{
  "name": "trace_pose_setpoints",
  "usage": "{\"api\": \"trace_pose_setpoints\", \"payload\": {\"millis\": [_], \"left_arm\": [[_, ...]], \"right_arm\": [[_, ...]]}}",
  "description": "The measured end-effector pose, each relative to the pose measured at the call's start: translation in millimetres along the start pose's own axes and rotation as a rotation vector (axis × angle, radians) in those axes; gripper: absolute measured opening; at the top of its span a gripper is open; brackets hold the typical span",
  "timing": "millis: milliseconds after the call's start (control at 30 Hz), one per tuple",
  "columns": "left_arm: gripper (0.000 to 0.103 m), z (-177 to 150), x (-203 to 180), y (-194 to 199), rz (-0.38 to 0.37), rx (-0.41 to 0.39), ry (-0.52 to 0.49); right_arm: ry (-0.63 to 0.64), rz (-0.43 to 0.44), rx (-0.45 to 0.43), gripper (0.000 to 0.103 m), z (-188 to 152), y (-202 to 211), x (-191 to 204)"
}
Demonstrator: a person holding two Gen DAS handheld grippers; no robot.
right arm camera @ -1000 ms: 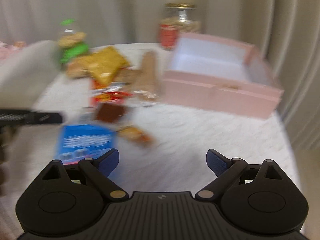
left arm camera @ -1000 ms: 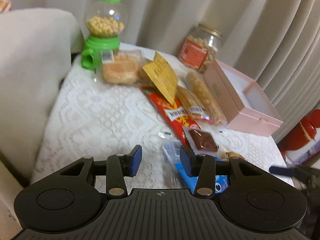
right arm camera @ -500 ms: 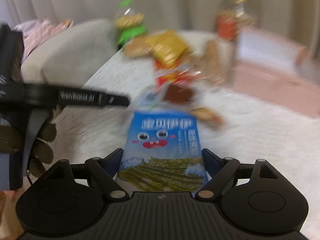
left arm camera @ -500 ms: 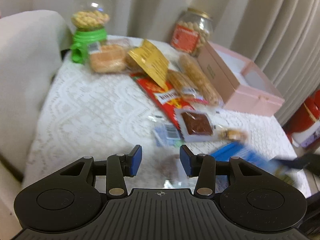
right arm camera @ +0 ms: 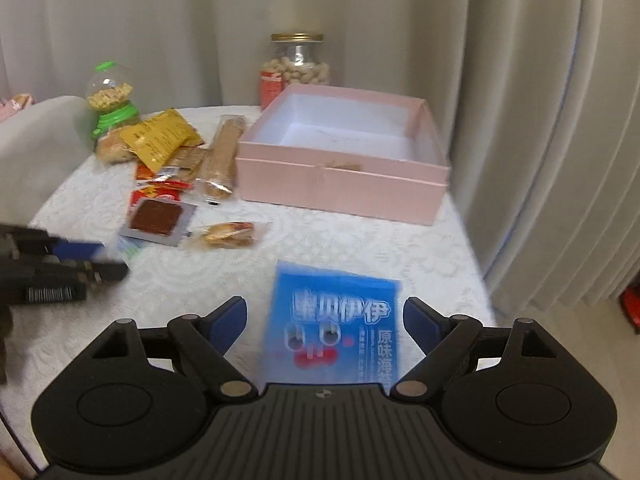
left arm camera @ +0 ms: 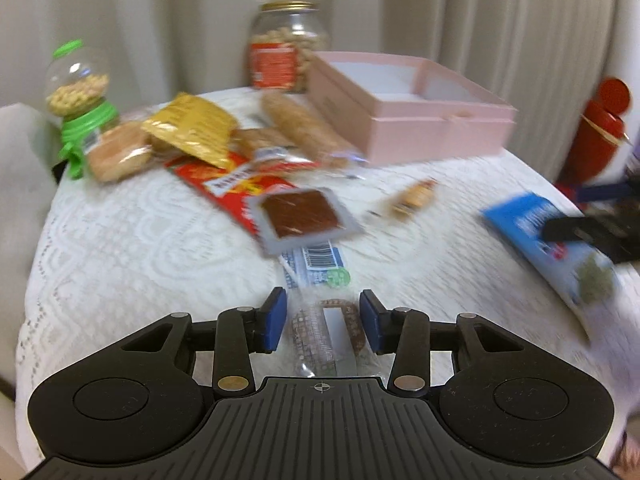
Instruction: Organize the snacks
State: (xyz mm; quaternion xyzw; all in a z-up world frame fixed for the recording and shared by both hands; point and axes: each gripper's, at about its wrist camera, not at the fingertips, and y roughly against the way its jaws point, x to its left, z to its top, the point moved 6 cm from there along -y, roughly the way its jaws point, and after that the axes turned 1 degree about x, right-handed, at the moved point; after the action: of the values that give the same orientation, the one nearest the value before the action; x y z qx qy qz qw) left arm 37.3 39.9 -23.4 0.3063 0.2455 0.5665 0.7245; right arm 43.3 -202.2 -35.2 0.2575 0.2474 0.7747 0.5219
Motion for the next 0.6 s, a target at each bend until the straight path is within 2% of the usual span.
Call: {"api": "trace_pose_setpoints", "payload": {"millis": [100,233,333,467,533,600], "left_arm": [[0.043,-10,-8,9,0.004,0.002,-0.029],[0.043,-15,3,14,0.016,-0.003,0.026],[0.044,-17,16,16,0.024,-0.014,0.077],[0.044,-17,25,18,-0.03,-0.014,0.164],[0.045,-15,27,17,-0.051,-0.01,0.204],[0.047,-14,23,16,-0.066,-0.018,0.2]], "right_arm": [[-0.041,0.066,0.024,0.086,15,-19,15],[-0.139,0.133,0.09,0.086,38,-59,32],[-0.123,0.152,0.151,0.085,43,-87,45],[0.009,0.025,0.155,0.081,36,-85,35],[0.029,-0.054,0.128,0.081,32,-73,18],[0.03,-0.111,0.099,0.079,28,-62,2]]}}
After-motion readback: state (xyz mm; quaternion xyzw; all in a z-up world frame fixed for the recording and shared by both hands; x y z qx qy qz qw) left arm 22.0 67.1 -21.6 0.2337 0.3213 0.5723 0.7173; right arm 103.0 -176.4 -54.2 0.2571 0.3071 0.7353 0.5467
